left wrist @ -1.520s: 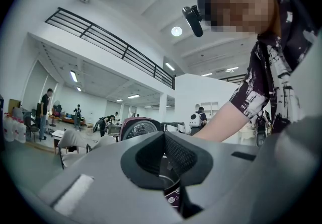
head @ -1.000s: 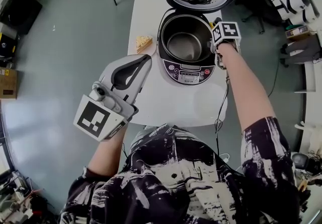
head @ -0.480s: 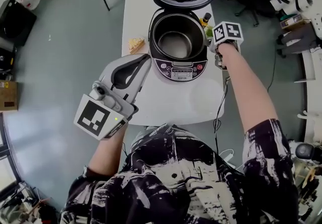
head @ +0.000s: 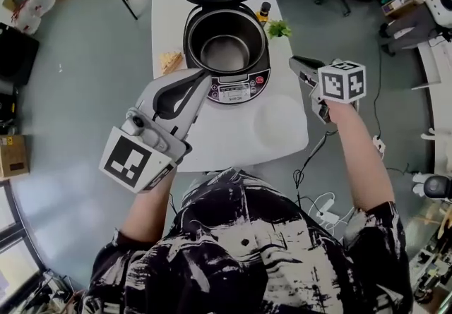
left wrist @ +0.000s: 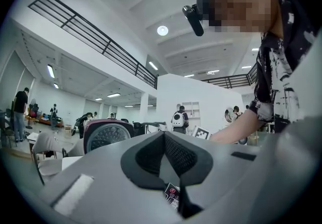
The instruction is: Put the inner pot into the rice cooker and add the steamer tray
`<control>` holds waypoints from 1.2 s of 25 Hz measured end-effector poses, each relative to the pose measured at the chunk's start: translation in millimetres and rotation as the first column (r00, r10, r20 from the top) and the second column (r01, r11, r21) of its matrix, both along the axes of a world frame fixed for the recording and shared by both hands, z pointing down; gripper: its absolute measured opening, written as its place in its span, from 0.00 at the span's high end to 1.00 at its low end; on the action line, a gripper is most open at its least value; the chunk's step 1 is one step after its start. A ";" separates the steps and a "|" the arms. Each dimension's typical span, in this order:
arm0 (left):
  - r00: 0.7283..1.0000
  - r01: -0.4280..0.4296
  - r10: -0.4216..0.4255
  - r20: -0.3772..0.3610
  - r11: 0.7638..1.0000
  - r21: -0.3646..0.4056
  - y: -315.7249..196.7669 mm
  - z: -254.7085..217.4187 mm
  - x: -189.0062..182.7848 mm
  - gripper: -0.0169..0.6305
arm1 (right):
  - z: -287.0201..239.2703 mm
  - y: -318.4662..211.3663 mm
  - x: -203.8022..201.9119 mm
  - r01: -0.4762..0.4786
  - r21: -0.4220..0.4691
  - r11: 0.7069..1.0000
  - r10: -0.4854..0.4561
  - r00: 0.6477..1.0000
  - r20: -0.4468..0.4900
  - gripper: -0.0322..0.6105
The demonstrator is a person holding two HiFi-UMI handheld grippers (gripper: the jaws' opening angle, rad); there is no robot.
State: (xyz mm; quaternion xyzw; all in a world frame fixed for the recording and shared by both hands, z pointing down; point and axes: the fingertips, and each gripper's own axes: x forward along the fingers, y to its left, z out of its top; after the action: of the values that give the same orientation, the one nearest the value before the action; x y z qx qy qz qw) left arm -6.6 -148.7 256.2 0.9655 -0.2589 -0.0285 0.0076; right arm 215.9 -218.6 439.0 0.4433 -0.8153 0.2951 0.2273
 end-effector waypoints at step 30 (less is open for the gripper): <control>0.992 0.016 -0.011 0.125 0.999 -0.041 12.4 28.8 67.9 0.97 | 301.7 150.7 125.2 -0.124 -0.442 0.888 -0.051 0.930 -0.363 0.87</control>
State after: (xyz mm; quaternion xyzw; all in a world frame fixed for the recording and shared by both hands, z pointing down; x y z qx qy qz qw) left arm 61.3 -136.3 285.0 0.9633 -0.2657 0.0373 0.0116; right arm 341.1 -67.9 740.7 0.4397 -0.6574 0.3955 0.4669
